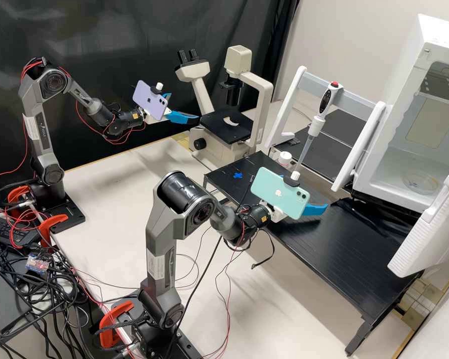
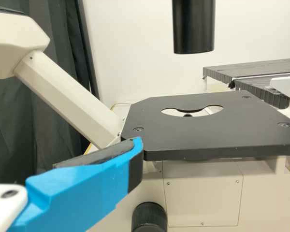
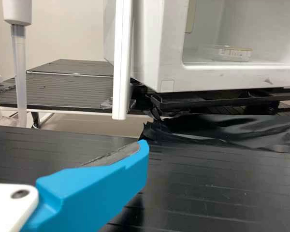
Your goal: Move the petri dish to the microscope
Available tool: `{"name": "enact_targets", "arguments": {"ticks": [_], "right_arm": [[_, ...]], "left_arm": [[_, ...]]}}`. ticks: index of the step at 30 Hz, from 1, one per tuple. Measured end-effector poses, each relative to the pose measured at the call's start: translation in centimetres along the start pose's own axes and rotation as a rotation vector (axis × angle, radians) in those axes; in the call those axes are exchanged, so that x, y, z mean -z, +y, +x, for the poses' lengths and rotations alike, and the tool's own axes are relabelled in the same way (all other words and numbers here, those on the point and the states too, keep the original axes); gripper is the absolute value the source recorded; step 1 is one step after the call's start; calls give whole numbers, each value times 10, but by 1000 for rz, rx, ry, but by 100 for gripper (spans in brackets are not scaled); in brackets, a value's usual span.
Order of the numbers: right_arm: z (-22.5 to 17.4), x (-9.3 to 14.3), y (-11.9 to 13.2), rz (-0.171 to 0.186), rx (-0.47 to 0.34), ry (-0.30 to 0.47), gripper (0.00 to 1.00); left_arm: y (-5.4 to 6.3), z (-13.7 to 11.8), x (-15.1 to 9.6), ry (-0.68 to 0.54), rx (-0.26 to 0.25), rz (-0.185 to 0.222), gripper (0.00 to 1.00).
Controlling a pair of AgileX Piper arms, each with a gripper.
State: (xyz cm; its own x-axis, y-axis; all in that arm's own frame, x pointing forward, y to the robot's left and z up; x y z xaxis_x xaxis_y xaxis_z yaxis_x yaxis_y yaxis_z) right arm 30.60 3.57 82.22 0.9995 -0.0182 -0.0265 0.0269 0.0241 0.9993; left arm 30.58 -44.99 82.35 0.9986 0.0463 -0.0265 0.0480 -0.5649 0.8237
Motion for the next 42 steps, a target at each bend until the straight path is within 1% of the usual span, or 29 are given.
{"name": "enact_targets", "arguments": {"ticks": [9, 13, 16, 18, 19, 23, 26, 30, 35, 39, 42], "right_arm": [[0, -1, 1, 0, -2, -3, 100], [-2, -8, 7, -1, -18, -22, 100], [-6, -15, 17, 25, -40, -33, 100], [-10, -21, 27, 48, -61, -36, 100], [-10, -23, 31, 49, -70, -36, 100], [-15, -38, 49, 94, -123, -50, 100], [-14, -47, 66, 117, -171, -64, 100], [-4, -56, 84, 129, -224, -74, 100], [22, -62, 110, 114, -287, -61, 100], [43, -67, 126, 107, -305, -69, 100], [61, -70, 137, 115, -308, -81, 100]], "left_arm": [[0, 0, 0, 0, 0, 0, 100], [0, 0, 0, 0, 0, 0, 100], [0, 0, 0, 0, 0, 0, 100], [0, 0, 0, 0, 0, 0, 100], [0, 0, 0, 0, 0, 0, 100], [0, 0, 0, 0, 0, 0, 100], [0, 0, 0, 0, 0, 0, 100], [0, 0, 0, 0, 0, 0, 100], [0, 0, 0, 0, 0, 0, 100], [0, 0, 0, 0, 0, 0, 100], [0, 0, 0, 0, 0, 0, 100]]}}
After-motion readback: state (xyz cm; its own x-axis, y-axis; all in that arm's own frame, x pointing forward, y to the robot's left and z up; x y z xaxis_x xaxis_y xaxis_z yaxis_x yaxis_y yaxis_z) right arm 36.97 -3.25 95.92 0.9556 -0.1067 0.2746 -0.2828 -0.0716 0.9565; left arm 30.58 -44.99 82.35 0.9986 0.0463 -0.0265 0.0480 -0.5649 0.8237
